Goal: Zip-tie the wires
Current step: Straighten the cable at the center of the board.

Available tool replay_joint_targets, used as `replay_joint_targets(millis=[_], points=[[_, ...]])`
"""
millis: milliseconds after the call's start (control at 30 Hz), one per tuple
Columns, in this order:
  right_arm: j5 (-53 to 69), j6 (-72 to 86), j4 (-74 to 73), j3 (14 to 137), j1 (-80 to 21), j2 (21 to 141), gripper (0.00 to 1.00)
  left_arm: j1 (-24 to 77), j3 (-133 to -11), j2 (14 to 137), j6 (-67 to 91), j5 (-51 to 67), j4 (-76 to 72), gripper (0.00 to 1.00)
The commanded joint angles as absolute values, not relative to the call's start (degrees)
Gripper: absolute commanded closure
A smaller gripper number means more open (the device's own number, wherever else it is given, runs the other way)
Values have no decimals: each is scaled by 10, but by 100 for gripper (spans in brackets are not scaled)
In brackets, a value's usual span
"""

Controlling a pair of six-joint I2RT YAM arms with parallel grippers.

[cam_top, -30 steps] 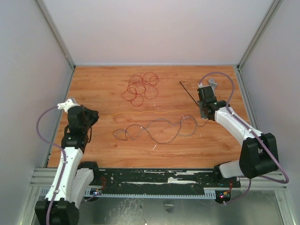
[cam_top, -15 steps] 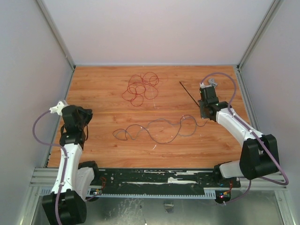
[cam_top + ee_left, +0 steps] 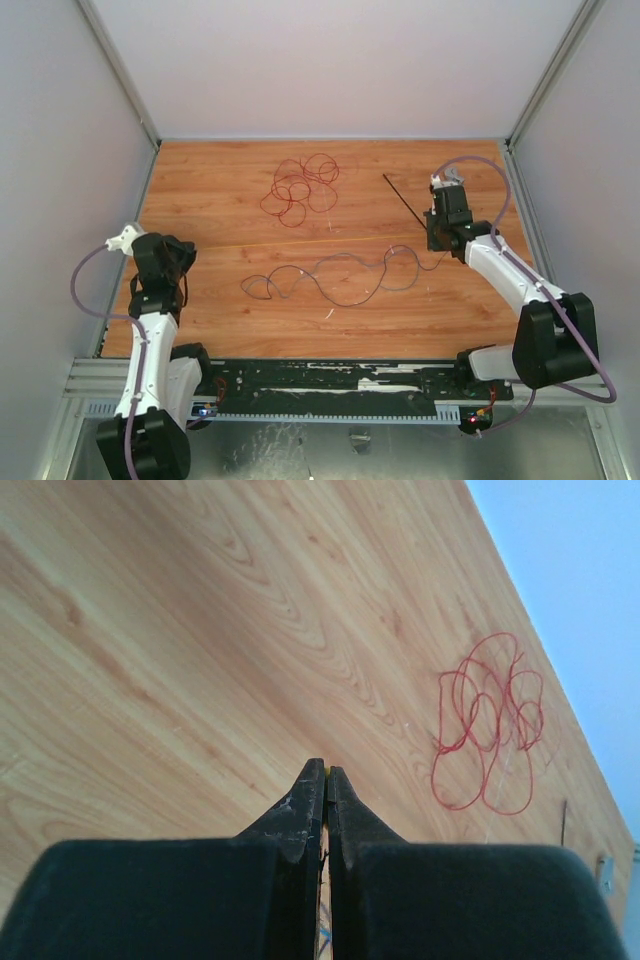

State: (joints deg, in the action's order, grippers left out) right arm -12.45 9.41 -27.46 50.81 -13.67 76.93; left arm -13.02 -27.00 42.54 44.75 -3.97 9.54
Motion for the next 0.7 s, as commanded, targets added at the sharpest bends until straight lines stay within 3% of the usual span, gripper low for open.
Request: replay_joint_targets(millis=[0,200,667], points=[[-149,96,-268,498,-116,756,100,-146,-242,406,431,-57,73,100],[-64,81,-282,500,-117,766,100,-129,-198,387,462,14,65,100],[-62,83,-290,520,-127,866,100,-71,-106,382,520,38,4,100]])
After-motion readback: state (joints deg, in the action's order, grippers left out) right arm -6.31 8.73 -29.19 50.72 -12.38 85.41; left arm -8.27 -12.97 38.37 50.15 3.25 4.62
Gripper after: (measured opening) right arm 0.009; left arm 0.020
